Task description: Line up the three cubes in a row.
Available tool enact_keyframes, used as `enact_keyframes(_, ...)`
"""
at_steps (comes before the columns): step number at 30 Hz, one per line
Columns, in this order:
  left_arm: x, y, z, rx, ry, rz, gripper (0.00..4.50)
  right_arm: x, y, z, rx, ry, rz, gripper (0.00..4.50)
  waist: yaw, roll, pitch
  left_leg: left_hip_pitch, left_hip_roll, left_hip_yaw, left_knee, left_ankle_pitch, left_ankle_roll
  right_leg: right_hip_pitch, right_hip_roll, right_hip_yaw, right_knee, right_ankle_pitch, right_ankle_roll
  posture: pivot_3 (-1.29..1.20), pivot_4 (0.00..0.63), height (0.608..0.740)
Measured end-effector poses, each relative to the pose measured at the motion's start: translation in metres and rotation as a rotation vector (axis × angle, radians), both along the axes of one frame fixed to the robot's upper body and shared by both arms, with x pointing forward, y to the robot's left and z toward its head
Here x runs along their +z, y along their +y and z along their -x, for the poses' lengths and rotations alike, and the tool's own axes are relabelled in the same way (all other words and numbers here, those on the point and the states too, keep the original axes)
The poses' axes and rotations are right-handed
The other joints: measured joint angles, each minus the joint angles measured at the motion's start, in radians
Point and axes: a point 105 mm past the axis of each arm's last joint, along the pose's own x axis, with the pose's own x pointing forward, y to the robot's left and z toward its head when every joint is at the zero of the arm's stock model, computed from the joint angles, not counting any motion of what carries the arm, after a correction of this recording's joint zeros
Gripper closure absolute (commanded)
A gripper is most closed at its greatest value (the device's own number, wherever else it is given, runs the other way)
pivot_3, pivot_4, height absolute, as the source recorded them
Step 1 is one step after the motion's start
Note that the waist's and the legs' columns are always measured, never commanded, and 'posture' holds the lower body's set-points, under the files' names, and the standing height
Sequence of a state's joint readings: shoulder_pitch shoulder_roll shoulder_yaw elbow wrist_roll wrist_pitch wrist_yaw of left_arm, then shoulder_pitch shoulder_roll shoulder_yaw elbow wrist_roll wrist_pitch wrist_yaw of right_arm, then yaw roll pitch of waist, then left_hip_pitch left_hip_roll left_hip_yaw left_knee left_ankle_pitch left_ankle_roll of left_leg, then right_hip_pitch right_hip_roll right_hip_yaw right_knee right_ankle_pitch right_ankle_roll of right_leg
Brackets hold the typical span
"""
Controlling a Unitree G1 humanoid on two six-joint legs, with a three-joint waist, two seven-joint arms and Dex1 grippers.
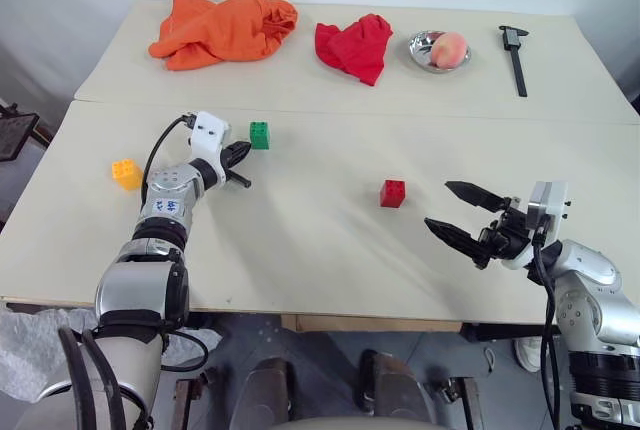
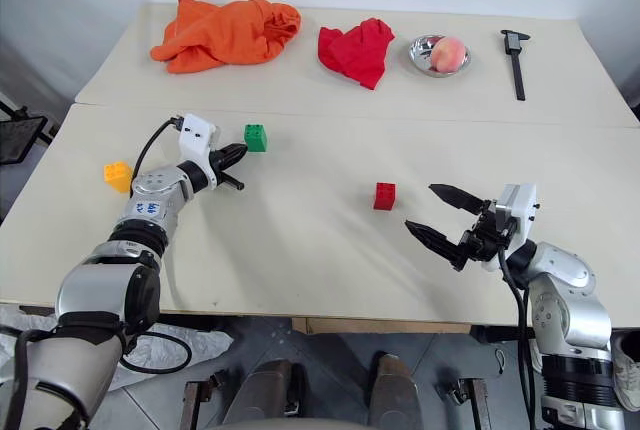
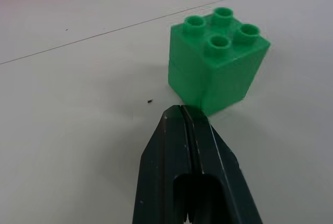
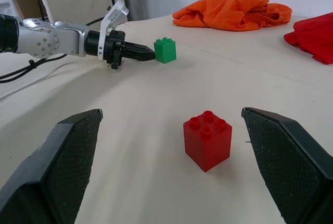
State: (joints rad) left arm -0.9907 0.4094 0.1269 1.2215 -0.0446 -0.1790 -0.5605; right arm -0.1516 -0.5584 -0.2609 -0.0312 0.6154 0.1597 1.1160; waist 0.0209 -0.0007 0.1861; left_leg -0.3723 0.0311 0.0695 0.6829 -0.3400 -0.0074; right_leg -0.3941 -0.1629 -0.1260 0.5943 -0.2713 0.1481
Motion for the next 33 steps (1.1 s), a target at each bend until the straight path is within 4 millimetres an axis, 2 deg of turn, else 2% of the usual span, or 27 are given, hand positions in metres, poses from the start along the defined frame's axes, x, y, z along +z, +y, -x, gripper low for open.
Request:
enact_keyframes(2,-0.001,0.003,0.003,-0.003,-0.009,0.016,4.49,0.0,0.0,0.0,0.0,-0.002,0.0,0.0,0.0,0.0,0.0,0.0,0.0,0.0,0.0,0.0,0.0,0.0,0.0,0.0,0.0,0.0,0.0,0.0,0.15,0.74)
enact_keyframes(7,0.0,0.027,0.015,0.016,-0.064,0.013,3.03,0.0,0.0,0.001,0.003,-0.002,0.001,0.0,-0.011,0.0,0.0,0.0,0.0,0.0,0.0,0.0,0.0,0.0,0.0,0.0,0.0,0.0,0.0,0.0,0.15,0.74)
enact_keyframes(10,0.006,0.035,0.034,-0.002,-0.13,0.041,2.13,-0.001,0.0,0.001,0.004,0.001,0.0,0.0,-0.021,0.0,0.0,0.0,0.0,0.0,0.0,0.0,0.0,0.0,0.0,0.001,0.0,0.0,0.0,0.0,0.15,0.74)
enact_keyframes(11,0.007,0.034,0.04,-0.013,-0.14,0.048,1.74,-0.002,0.0,0.001,0.002,0.003,0.0,0.0,-0.022,0.0,0.0,0.0,0.0,0.0,0.0,0.0,0.0,0.0,0.0,0.001,0.0,0.0,0.0,0.0,0.15,0.74)
enact_keyframes(13,0.016,0.021,0.052,-0.046,-0.186,0.073,1.23,-0.002,0.0,0.001,0.003,0.002,0.0,0.0,-0.017,0.0,0.0,0.0,0.0,-0.001,0.001,0.0,0.0,0.0,0.0,0.001,0.001,0.0,0.0,0.0,0.15,0.74)
enact_keyframes(17,0.043,-0.009,0.056,-0.019,-0.253,0.157,0.01,0.001,0.001,0.0,0.012,-0.007,0.003,0.0,0.005,0.0,0.0,0.001,0.0,-0.001,0.002,0.0,0.0,0.002,0.0,0.001,0.001,0.001,0.001,0.0,0.15,0.74)
enact_keyframes(19,0.045,-0.021,0.056,-0.012,-0.242,0.163,0.01,0.004,0.002,-0.001,0.018,-0.017,0.004,0.0,0.005,0.0,0.0,0.001,0.0,0.0,0.002,0.0,0.0,0.002,0.0,0.002,0.001,0.001,0.001,0.0,0.15,0.74)
enact_keyframes(21,0.038,-0.029,0.049,0.04,-0.203,0.157,0.01,0.005,0.001,-0.001,0.022,-0.019,0.007,0.0,0.004,0.0,0.0,0.001,0.0,0.0,0.002,0.0,0.0,0.002,0.0,0.002,0.001,0.001,0.001,0.0,0.15,0.74)
enact_keyframes(23,0.031,-0.035,0.03,0.157,-0.138,0.193,0.01,0.004,0.001,-0.002,0.024,-0.015,0.007,0.0,0.008,-0.001,0.0,0.001,0.0,0.0,0.002,0.0,0.001,0.002,0.0,0.001,0.0,0.001,0.001,0.0,0.15,0.74)
enact_keyframes(26,0.033,-0.043,0.013,0.236,-0.105,0.209,0.01,0.004,0.001,-0.002,0.03,-0.012,0.007,0.0,0.006,-0.001,0.0,0.001,0.0,0.0,0.001,0.0,0.001,0.002,0.0,0.001,-0.001,0.001,0.001,0.0,0.15,0.74)
enact_keyframes(30,0.035,-0.051,0.001,0.273,-0.086,0.211,0.01,0.003,0.0,-0.003,0.028,-0.008,0.007,0.0,0.003,-0.001,0.0,0.001,0.0,0.0,0.0,0.0,0.001,0.001,0.0,0.001,-0.002,0.001,0.001,0.0,0.15,0.74)
enact_keyframes(33,0.027,-0.058,-0.005,0.274,-0.028,0.213,0.01,0.002,0.0,-0.003,0.024,-0.007,0.006,0.0,0.003,-0.001,0.0,0.001,0.0,0.0,0.0,0.0,0.001,0.001,0.0,0.001,-0.002,0.001,0.001,0.0,0.15,0.74)
